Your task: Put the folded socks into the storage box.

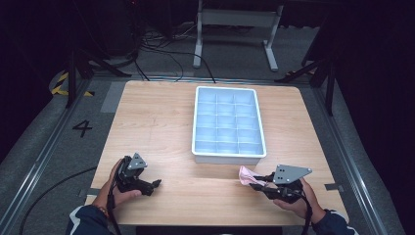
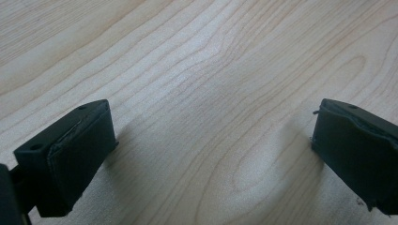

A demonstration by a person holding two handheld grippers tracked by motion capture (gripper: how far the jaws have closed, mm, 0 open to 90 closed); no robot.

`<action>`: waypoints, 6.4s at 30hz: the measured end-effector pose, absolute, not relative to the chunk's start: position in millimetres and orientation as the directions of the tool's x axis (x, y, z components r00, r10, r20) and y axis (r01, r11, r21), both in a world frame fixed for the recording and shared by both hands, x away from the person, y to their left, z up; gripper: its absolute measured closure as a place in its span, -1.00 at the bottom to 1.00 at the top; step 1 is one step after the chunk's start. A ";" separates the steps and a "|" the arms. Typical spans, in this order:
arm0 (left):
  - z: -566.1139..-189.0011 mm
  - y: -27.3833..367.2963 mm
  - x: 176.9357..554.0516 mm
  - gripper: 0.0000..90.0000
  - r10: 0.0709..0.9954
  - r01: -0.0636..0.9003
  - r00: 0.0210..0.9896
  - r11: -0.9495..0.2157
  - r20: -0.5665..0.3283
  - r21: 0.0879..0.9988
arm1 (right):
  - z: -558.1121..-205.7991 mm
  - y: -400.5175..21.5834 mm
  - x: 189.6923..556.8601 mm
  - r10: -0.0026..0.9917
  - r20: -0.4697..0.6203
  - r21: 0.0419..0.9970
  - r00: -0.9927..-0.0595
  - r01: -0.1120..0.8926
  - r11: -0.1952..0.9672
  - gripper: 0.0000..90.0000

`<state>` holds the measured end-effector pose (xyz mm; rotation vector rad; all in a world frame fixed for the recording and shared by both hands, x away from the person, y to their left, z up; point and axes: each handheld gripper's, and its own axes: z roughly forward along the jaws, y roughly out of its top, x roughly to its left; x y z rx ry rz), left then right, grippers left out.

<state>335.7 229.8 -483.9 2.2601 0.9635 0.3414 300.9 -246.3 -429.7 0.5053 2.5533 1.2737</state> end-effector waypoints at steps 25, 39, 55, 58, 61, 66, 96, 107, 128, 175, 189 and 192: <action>-483.8 230.0 336.0 -1.00 0.716 0.548 0.698 -0.522 -0.013 0.654 | -407.8 -266.5 297.7 0.437 -0.048 0.857 -0.898 0.188 0.479 0.65; -483.8 230.1 336.0 -1.00 0.716 0.548 0.698 -0.522 -0.014 0.654 | -385.0 -285.5 305.0 0.484 -0.068 0.908 -0.873 0.147 0.392 0.65; -483.8 230.0 336.0 -1.00 0.716 0.548 0.698 -0.522 -0.013 0.654 | -368.9 -288.6 342.1 0.524 -0.099 0.914 -0.846 0.132 0.385 0.65; -483.8 230.1 336.0 -1.00 0.716 0.548 0.698 -0.522 -0.013 0.654 | -370.0 -286.6 351.5 0.529 -0.092 0.911 -0.844 0.144 0.388 0.65; -483.8 230.0 336.0 -1.00 0.716 0.548 0.698 -0.522 -0.014 0.654 | -371.0 -281.7 360.0 0.528 -0.095 0.902 -0.844 0.151 0.404 0.65; -483.8 230.0 336.0 -1.00 0.716 0.548 0.698 -0.522 -0.014 0.654 | -372.5 -274.2 373.0 0.518 -0.100 0.891 -0.850 0.156 0.427 0.65; -483.9 229.8 336.3 -1.00 0.716 0.547 0.698 -0.522 -0.013 0.654 | -396.6 -224.7 449.9 0.479 -0.111 0.673 -0.871 0.288 0.681 0.65; -483.7 229.8 336.3 -1.00 0.716 0.548 0.698 -0.523 -0.012 0.653 | -401.6 -213.4 465.0 0.472 -0.099 0.570 -0.876 0.339 0.749 0.65; -483.9 229.8 336.4 -1.00 0.715 0.549 0.699 -0.522 -0.016 0.653 | -412.5 -184.6 494.0 0.508 -0.064 0.340 -0.859 0.460 0.820 0.66; -483.5 229.9 336.4 -1.00 0.714 0.550 0.700 -0.524 -0.015 0.651 | -412.2 -192.1 487.1 0.555 -0.039 0.365 -0.831 0.505 0.782 0.35; -483.7 229.8 336.4 -1.00 0.715 0.549 0.699 -0.523 -0.015 0.652 | -390.8 -207.2 476.8 0.558 -0.065 0.432 -0.827 0.480 0.763 0.17; -483.8 229.8 336.4 -1.00 0.715 0.549 0.699 -0.522 -0.015 0.652 | -388.8 -210.1 474.5 0.556 -0.066 0.447 -0.829 0.474 0.759 0.15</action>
